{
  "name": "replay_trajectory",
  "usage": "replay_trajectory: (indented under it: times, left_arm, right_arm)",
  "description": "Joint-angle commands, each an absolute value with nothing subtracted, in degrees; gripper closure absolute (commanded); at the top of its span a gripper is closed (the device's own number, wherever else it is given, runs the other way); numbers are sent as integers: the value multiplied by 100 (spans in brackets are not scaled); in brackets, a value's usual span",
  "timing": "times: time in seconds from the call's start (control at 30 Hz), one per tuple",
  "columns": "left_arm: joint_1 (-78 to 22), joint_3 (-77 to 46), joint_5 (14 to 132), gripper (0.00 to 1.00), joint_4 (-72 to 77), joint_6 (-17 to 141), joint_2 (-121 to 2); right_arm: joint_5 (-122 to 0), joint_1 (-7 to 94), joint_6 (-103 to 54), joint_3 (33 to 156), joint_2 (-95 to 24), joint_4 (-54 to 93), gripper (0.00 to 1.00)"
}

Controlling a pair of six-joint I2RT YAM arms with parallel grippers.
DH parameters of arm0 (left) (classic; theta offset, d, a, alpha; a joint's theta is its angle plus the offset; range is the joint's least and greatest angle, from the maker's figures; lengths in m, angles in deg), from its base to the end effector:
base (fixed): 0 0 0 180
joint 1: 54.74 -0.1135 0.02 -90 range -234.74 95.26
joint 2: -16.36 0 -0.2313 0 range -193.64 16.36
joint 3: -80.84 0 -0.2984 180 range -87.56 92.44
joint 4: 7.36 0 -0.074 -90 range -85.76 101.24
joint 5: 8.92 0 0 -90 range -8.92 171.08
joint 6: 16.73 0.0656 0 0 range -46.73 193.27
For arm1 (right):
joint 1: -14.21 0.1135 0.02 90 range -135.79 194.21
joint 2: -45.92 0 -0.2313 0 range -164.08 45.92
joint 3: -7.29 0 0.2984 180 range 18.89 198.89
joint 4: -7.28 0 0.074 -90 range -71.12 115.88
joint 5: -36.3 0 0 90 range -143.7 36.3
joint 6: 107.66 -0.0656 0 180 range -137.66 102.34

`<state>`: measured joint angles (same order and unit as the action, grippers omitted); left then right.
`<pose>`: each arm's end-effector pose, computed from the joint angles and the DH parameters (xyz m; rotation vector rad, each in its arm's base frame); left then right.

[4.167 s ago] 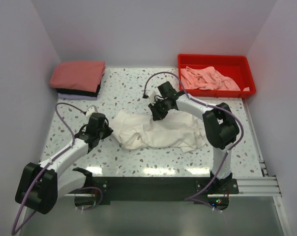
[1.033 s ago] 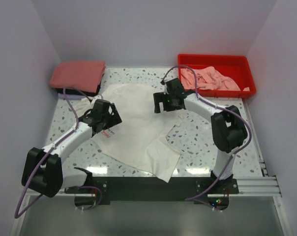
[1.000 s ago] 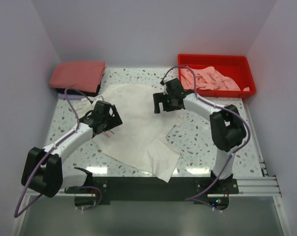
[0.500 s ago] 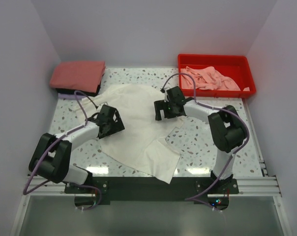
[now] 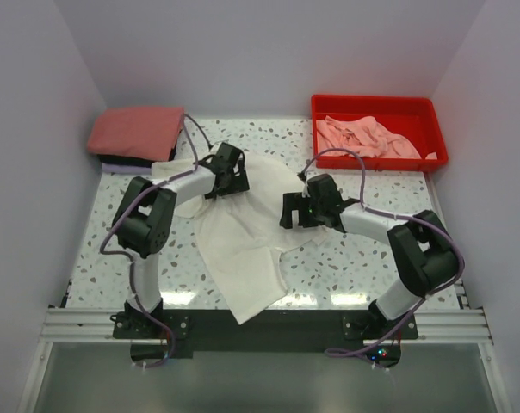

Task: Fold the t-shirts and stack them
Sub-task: Flatten the tshirt out

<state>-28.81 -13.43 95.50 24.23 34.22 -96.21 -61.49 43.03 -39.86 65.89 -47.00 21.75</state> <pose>0.4092 -0.1808 0.0752 -0.3810 2.5166 -0.1148 0.3197 0.1861 0.0717 -0.2076 2.4841 0.5566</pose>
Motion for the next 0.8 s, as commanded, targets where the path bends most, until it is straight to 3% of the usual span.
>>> replay_trajectory:
  times: [0.0, 0.4, 0.5, 0.67, 0.77]
  left_arm:
    - [-2794, -724, 9330, 0, 2903, 3547, -10551]
    - [-2829, 2544, 9303, 0, 3868, 4128, -12600]
    - [-2847, 3302, 9330, 0, 4186, 4215, -12568]
    - [-2820, 2602, 9382, 0, 3827, 4312, -11304]
    - [-2759, 1215, 9427, 0, 3441, 4155, -9969]
  right_arm:
    - [-6354, 4348, -4253, 6274, -4856, 3031, 1]
    - [-6197, 4357, -4007, 6661, -4443, 3496, 1]
    - [-5969, 4348, -3876, 7003, -4277, 3821, 1]
    - [-5652, 4348, -3726, 7391, -3636, 4173, 1]
    - [-5590, 4357, -3892, 7242, -3126, 4147, 1]
